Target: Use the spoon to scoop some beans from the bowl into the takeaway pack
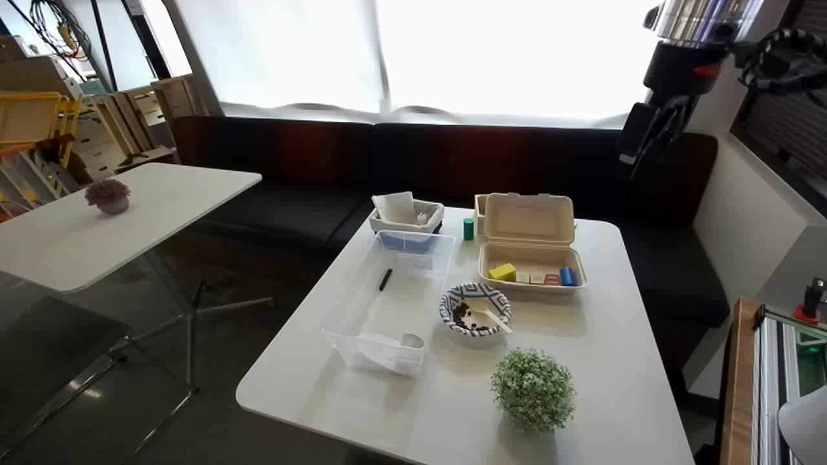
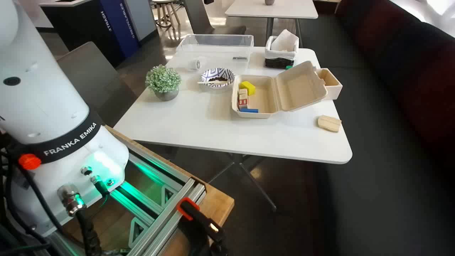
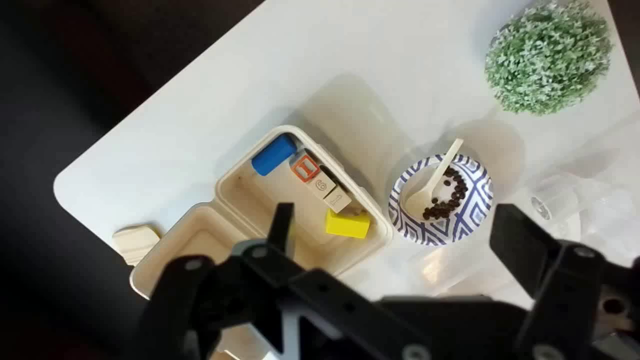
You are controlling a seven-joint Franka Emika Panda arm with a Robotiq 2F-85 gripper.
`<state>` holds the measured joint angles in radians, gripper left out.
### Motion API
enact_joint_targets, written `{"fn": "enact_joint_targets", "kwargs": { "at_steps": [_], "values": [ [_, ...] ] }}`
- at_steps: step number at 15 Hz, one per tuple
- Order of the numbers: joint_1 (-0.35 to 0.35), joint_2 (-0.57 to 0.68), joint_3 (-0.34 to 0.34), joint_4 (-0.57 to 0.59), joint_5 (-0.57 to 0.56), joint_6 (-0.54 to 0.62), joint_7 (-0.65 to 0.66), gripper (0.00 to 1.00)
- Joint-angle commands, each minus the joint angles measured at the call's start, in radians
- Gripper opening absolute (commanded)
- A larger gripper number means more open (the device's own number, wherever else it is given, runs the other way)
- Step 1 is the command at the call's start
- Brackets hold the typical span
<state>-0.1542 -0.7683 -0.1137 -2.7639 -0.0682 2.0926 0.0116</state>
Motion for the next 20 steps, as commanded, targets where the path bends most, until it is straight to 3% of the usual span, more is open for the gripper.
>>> {"fn": "enact_joint_targets", "kwargs": {
  "at_steps": [1,19,20],
  "values": [
    [-0.003,0.001,0.003,-0.005,0.002,-0.003,-0.002,1.0],
    [-0.003,0.008,0.003,-0.017,0.003,-0.003,-0.002,1.0],
    [-0.003,0.076,0.038,0.013,0.019,-0.007,0.076,1.0]
  ]
}}
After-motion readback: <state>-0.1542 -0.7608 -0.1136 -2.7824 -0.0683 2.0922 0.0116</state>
